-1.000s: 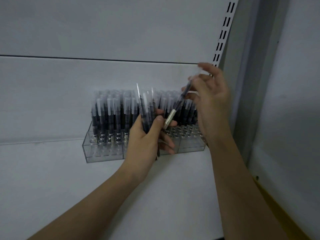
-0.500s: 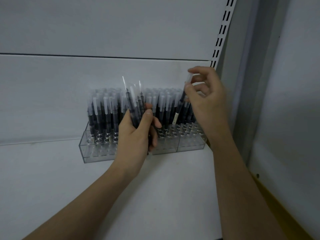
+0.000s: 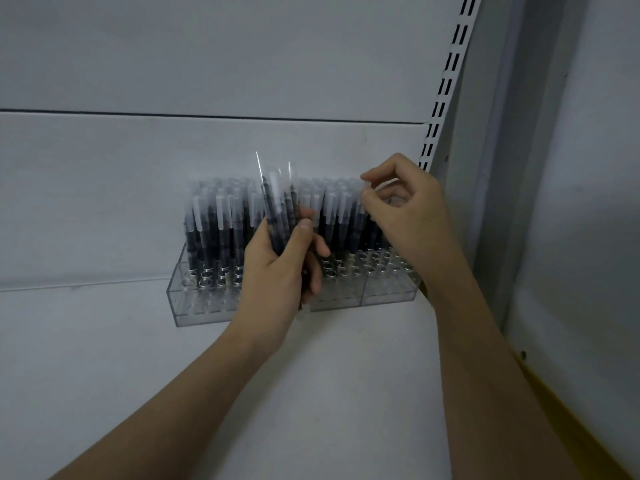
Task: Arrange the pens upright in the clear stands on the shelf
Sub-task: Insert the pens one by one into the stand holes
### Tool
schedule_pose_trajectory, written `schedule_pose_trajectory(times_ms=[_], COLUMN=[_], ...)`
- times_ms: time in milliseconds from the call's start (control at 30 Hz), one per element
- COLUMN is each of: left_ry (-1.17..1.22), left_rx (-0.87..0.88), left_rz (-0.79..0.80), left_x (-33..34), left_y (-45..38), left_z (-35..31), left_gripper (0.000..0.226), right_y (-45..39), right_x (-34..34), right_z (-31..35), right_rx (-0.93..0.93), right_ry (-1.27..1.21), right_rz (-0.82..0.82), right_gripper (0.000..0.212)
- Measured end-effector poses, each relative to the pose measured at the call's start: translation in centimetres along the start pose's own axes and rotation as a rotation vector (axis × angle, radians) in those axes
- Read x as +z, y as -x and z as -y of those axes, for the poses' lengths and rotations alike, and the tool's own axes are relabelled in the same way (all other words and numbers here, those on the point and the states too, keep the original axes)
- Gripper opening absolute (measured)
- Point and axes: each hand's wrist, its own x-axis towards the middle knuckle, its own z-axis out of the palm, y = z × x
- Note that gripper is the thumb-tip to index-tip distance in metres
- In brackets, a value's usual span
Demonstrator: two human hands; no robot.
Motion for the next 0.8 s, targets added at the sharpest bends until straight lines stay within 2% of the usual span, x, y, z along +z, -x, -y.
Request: schedule_pose_trajectory(times_ms=[200,333,500,667,800], left_ry=[-0.002,-0.024,-0.027,0.076,0.124], left_rx=[-0.038,-0.054,-0.105,-0.181,-0.207], left_rz=[0.072,0.152,0.177,0.138,0.172], left_x=[-0.1,0.1,0.5,1.3,1.9], left_y=[0.0,0.5,1.0,1.6,2.2], left_z=[0.0,-0.1,-0.2,0.4,0.4], left_gripper=[0.014,0.013,0.013,0.017,0.018], right_y=[0.2,0.2,0.7,2.3,4.6], right_x=[0.2,-0.1,-0.1,0.1,-0.3], right_z=[-0.4,0.1,1.4,1.7,1.5], right_rx=[0.028,-0.002,0.036,0.126,0.192], right_ry=[0.037,0.022,-0.133,-0.358,-0.466], right_rz=[0.087,0.024,-0.126,-0.089,-0.057], right_gripper=[0.004,0.005,0.014,0.016,0.022])
